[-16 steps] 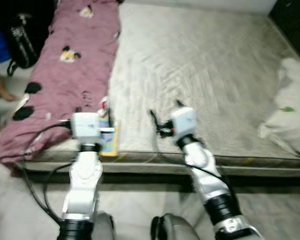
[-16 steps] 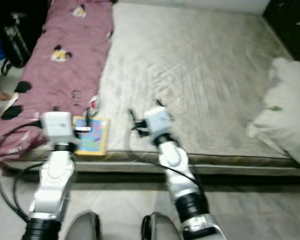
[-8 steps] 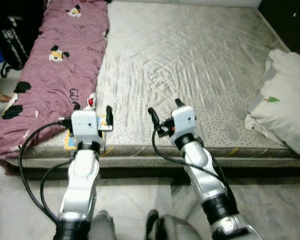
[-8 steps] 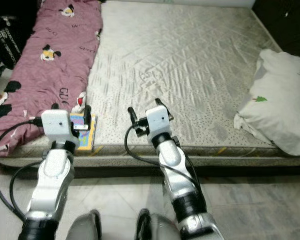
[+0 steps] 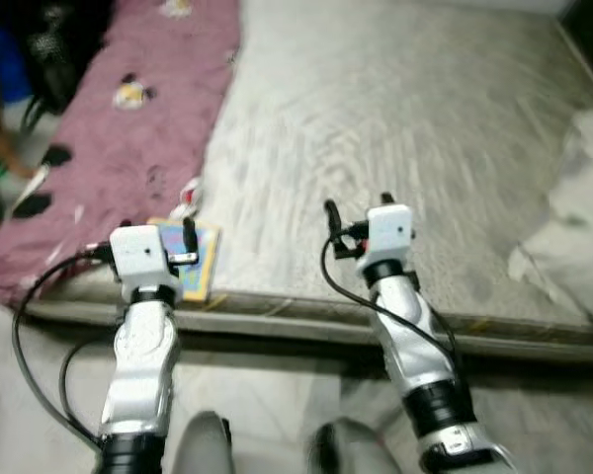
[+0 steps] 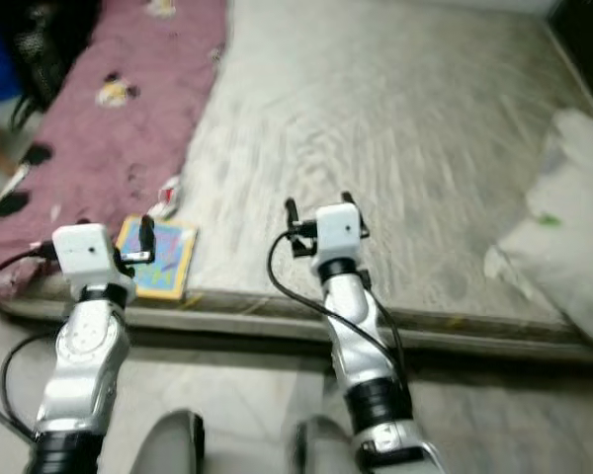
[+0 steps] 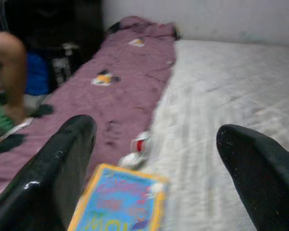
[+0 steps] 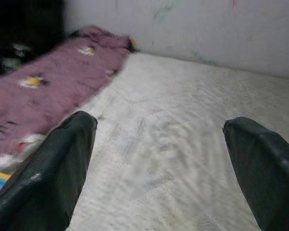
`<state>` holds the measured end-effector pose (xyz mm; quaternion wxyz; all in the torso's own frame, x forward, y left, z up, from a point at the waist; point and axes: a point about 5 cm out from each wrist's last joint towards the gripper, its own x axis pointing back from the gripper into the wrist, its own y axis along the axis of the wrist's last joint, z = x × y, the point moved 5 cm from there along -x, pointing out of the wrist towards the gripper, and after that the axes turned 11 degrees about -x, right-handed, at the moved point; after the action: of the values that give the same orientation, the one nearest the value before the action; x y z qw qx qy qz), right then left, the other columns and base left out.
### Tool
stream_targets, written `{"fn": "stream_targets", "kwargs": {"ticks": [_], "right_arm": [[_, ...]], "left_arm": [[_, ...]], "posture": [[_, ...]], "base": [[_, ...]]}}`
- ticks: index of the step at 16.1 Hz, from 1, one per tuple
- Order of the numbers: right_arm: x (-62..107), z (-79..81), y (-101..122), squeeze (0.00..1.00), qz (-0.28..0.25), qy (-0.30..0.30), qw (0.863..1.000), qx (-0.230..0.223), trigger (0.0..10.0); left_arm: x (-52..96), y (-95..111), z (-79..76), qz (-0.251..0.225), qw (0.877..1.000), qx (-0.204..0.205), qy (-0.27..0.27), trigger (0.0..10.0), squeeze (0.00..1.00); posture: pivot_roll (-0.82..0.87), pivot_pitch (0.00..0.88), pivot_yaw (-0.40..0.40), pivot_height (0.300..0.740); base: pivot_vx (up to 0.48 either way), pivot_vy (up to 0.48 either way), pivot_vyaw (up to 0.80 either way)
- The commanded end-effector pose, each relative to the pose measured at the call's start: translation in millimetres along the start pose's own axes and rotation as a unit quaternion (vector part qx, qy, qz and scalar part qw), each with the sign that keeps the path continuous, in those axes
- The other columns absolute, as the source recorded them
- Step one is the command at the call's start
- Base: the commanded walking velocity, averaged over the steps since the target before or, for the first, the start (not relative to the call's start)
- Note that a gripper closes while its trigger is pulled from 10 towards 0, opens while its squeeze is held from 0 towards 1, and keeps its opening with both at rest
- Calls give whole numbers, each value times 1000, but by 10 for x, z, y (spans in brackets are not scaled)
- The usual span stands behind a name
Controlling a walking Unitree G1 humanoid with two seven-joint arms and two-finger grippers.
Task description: Clean up the room
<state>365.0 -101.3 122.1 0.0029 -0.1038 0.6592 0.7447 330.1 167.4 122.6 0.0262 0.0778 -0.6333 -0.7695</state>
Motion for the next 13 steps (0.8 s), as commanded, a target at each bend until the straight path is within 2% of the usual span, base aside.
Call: {"fn": "stream_targets", "kwargs": {"ticks": [1, 5, 8, 10, 13], "right_arm": [[22, -59, -24, 0, 6, -11, 1000, -5, 10000], [20, -89, 20, 0, -1, -11, 1000, -1, 10000], [152, -365, 4, 0, 3, -46, 999, 8, 10000], [255, -473, -6, 0, 7, -59, 998, 10, 10000], [289, -495, -43, 0, 17, -56, 998, 16, 10000]], "left_arm": [[32, -34, -11, 5, 1000, -5, -6, 10000, 0], [47, -32, -3, 3, 1000, -10, -7, 10000, 0], [76, -70, 54, 6, 1000, -17, -7, 10000, 0], [106, -148, 176, 15, 999, -32, -5, 10000, 0], [170, -267, 281, 28, 999, -43, -3, 10000, 0]], "posture": [[39, 169, -53, 740], [49, 163, -52, 740], [35, 154, -36, 740], [21, 154, -34, 740], [19, 166, -52, 740]], "base": [[0, 0, 0], [0, 0, 0], [80, 0, 0], [0, 0, 0], [80, 0, 0]]}}
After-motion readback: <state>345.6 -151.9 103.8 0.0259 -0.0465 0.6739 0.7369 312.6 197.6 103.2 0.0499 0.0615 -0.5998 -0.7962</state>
